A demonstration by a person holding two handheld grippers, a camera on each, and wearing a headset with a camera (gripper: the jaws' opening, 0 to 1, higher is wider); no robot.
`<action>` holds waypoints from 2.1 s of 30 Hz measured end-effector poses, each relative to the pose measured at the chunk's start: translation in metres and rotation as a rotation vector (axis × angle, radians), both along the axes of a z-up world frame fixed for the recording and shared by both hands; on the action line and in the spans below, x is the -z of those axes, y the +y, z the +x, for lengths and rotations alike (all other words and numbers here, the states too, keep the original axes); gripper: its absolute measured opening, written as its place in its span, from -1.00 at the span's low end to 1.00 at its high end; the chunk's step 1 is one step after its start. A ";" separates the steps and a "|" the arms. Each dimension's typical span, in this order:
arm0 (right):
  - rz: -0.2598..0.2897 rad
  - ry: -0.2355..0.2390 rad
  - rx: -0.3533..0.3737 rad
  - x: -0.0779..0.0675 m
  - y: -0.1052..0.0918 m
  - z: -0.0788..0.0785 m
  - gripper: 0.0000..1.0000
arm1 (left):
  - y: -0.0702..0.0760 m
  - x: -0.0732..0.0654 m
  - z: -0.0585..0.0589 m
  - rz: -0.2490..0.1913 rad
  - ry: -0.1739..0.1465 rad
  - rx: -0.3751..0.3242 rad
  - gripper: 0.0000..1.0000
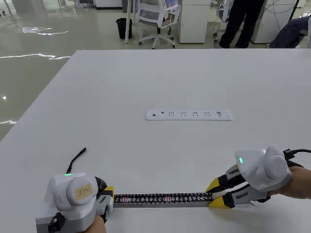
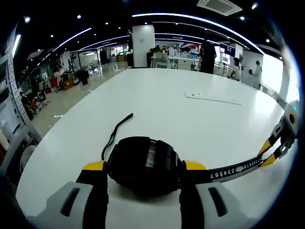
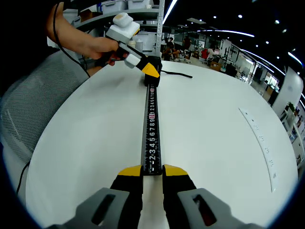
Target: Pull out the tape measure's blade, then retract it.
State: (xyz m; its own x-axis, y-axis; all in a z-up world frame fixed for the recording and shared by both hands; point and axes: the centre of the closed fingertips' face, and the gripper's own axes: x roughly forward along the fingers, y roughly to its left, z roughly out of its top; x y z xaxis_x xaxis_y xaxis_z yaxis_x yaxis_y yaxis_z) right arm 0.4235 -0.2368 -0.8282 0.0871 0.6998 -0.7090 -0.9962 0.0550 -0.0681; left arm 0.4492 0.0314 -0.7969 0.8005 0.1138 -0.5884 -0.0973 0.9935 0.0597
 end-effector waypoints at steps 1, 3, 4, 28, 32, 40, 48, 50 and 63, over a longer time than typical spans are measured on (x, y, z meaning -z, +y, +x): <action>0.000 0.000 0.000 0.000 0.000 0.000 -0.70 | 0.000 0.000 0.000 0.002 -0.001 0.001 0.11; -0.001 -0.001 -0.001 0.000 0.000 0.000 -0.70 | 0.000 0.000 0.000 0.003 -0.003 0.004 0.11; -0.002 -0.002 -0.002 0.000 0.000 0.000 -0.70 | 0.000 0.000 0.000 0.004 -0.003 0.005 0.11; -0.010 -0.008 -0.022 -0.003 0.005 0.001 -0.71 | 0.001 0.001 0.001 -0.002 0.008 0.017 0.12; -0.007 -0.011 -0.020 -0.004 0.006 0.002 -0.71 | 0.001 0.001 0.001 -0.002 0.011 0.016 0.12; -0.008 -0.019 -0.023 -0.006 0.009 0.002 -0.71 | 0.001 0.001 0.001 -0.001 0.013 0.015 0.12; -0.010 -0.021 -0.029 -0.007 0.012 0.003 -0.71 | 0.001 0.001 0.001 0.004 0.015 0.015 0.12; -0.011 -0.021 -0.030 -0.007 0.013 0.003 -0.71 | 0.001 0.001 0.001 0.004 0.016 0.014 0.12; -0.012 -0.022 -0.030 -0.008 0.014 0.005 -0.71 | 0.000 0.001 0.002 0.004 0.015 0.014 0.12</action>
State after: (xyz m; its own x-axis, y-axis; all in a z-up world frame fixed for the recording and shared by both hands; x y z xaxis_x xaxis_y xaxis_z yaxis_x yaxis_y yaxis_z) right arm 0.4280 -0.2224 -0.8202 0.0820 0.6938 -0.7155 -0.9956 0.0239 -0.0909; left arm 0.4508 0.0313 -0.7977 0.7930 0.1051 -0.6001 -0.0823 0.9945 0.0655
